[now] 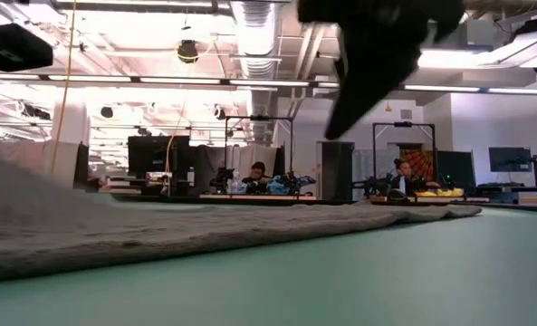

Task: Roll towel
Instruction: Roll the gray towel

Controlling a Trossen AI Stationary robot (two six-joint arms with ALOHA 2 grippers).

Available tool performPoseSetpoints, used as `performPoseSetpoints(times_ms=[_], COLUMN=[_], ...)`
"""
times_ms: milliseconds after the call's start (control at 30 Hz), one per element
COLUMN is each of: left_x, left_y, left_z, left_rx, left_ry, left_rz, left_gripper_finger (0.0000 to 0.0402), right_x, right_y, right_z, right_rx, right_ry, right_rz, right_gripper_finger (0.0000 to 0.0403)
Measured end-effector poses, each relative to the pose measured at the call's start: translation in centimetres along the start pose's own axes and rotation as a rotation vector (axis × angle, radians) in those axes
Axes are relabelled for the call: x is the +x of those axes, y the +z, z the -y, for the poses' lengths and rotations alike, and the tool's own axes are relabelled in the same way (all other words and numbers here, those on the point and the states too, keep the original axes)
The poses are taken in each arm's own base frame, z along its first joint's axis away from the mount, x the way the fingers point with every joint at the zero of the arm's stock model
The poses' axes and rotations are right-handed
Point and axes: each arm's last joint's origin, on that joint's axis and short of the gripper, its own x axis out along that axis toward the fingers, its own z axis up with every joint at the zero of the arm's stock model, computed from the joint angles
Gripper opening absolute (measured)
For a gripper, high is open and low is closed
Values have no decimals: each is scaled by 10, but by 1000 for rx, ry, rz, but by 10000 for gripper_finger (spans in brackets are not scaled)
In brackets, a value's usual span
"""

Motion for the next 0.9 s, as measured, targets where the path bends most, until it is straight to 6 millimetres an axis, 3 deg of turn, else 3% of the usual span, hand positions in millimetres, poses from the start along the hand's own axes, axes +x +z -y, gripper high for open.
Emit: performPoseSetpoints(times_ms=[200,333,433,533,667,900], left_x=[0,2,15,36,59,82], left_y=[0,16,29,36,43,45], left_z=[-1,5,10,11,14,15], left_rx=[-1,52,119,145,147,37], left_ry=[22,67,49,28,-59,-73], left_rz=[5,259,427,494,547,497], left_gripper_finger=[149,158,159,159,159,160], right_x=[17,5,-2,1,19,30], right_y=[-53,-86,-107,-124,-144,-154], right_z=[42,70,90,111,132,161], right_rx=[170,345,485,577,609,575], right_ry=[-92,-259,-397,-470,-499,-561], right_rz=[-2,93,180,198,162,117], right_gripper_finger=[146,139,130,117,95,62])
